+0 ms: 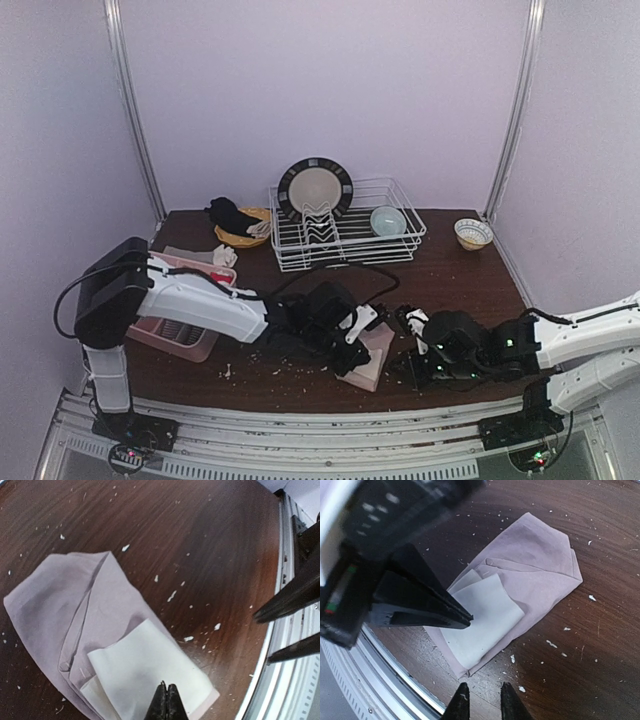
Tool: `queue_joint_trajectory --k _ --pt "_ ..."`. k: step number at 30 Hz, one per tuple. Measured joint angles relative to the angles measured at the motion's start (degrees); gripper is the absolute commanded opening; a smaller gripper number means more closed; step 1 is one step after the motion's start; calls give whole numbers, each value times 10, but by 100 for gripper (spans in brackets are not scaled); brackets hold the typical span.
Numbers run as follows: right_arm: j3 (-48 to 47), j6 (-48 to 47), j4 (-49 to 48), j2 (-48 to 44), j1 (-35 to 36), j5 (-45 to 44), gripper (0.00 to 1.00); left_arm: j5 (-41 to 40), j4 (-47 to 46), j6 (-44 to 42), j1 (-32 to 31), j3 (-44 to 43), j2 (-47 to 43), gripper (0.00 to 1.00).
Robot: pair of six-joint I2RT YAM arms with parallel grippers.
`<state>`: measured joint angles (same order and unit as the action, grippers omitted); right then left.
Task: Roll the underwear
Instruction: Roll the underwear at the center of the board.
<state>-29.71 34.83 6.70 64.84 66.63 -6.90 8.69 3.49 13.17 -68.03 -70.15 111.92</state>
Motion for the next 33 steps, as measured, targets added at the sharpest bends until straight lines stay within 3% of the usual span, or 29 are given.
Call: queue_joint_trajectory --k 8,9,12,14,15,19,23,33 --pt "-9 -48 35 -35 8 -26 34 2 -3 20 28 2 47 0" --pt "-9 -52 35 -39 9 -28 38 3 -5 21 30 2 47 6" --pt "-11 -60 40 -54 10 -34 44 3 -7 24 31 2 47 55" --pt "-22 -68 57 -56 10 -33 46 0 -5 26 31 2 40 94" --pt "-33 -76 66 -56 10 -31 47 -8 3 25 29 2 30 97" --pt "-71 -97 78 -40 10 -17 49 -37 38 25 28 2 -29 98" --pt "-108 -125 83 23 14 10 49 -97 56 34 28 32 -154 98" --pt "-250 -202 124 241 44 29 52 -259 83 121 28 283 -517 98"
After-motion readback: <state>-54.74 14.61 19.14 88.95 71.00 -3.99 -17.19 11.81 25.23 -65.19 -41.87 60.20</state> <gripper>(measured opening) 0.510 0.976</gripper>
